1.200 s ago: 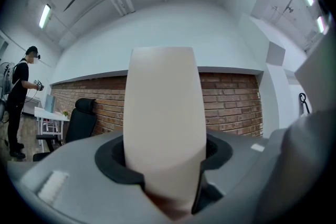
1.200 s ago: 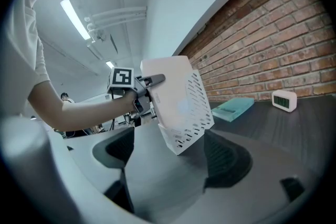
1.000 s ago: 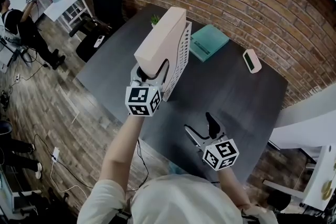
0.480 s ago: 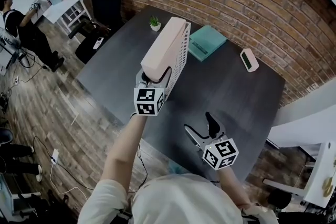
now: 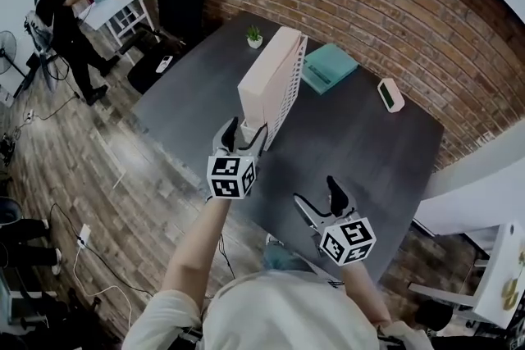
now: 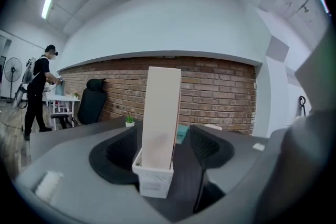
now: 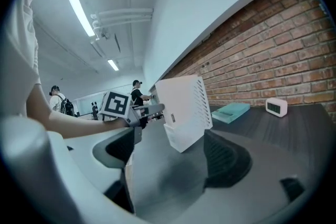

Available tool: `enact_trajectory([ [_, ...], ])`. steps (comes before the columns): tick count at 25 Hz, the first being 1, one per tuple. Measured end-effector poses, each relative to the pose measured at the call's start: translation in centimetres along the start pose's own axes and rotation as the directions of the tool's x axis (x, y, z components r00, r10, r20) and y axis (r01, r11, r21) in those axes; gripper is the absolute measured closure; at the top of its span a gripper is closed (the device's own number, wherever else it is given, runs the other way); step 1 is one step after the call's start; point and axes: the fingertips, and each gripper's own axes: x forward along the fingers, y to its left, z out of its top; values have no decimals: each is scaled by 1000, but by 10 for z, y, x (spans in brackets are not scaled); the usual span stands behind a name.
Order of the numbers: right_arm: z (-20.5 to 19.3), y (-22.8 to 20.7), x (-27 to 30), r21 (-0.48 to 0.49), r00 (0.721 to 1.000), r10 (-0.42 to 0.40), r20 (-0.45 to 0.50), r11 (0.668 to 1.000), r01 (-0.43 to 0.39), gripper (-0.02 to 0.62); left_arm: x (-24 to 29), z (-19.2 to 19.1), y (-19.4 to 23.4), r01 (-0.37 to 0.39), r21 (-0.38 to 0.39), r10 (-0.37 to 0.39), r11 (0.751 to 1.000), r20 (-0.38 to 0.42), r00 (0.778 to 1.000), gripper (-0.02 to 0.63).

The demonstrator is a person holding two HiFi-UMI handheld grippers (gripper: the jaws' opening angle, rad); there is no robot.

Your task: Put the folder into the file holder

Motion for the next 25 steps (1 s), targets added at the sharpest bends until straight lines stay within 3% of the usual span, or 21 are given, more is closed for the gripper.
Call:
enact_trajectory([
  [4,-4,24,-15,-38,1000,1,-1,999,-1,188,-52,-21,-5,5,-33,-6,999,-32,999,302],
  [7,-10,43,-28,-81,1000,-12,-5,997,11,294,-95,-38,-10,0,-52,-3,999,-58,998,317],
  [10,-17,60,-41,-104,999,-34,-8,994,33,370,-138,-50,-14,-18,-74,13,997,-67,998,375],
  [17,-45,107,-76,-164,993,-111,-41,981,103,504,-238,-63,-33,-9,-94,4,996,-58,998,458],
  [25,-88,162,-133,-169,990,-129,-60,979,118,573,-347,-96,-52,-37,-137,22,990,-104,994,557],
])
